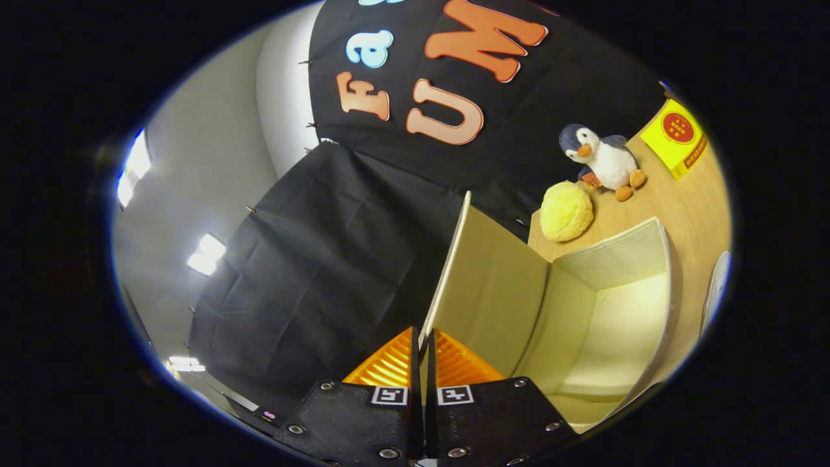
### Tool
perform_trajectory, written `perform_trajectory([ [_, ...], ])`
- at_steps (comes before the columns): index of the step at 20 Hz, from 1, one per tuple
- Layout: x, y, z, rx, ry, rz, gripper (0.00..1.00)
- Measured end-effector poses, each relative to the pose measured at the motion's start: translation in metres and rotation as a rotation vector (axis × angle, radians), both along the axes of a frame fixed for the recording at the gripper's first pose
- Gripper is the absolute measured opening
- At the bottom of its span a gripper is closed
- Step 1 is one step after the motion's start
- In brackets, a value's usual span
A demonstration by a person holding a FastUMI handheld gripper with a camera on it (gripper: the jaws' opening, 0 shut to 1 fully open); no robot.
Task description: Open the storage box then place both shoes into the box .Put the left shoe in first, then the right shoe, with the right side of both shoes facing outward in a uniform manner.
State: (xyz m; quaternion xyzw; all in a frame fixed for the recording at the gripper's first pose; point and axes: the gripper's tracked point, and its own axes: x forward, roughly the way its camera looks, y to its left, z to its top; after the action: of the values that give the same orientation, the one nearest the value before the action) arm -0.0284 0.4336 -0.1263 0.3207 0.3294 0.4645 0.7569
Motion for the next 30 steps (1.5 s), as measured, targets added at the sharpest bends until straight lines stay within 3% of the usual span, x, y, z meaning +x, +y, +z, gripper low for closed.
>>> perform_trajectory([
  [6, 0.0, 0.066, -0.003, -0.072, -0.035, -0.024, 0.03],
  [10, -0.005, 0.092, 0.001, -0.152, -0.125, -0.04, 0.18],
  [13, -0.007, 0.068, -0.018, -0.26, -0.205, -0.073, 0.82],
  [15, 0.001, 0.034, -0.033, -0.333, -0.231, -0.132, 0.97],
  [23, 0.037, -0.162, -0.087, -0.602, -0.189, -0.432, 0.98],
  [27, 0.048, -0.257, -0.118, -0.786, -0.152, -0.533, 0.98],
  [30, 0.05, -0.306, -0.146, -0.893, -0.094, -0.557, 0.97],
])
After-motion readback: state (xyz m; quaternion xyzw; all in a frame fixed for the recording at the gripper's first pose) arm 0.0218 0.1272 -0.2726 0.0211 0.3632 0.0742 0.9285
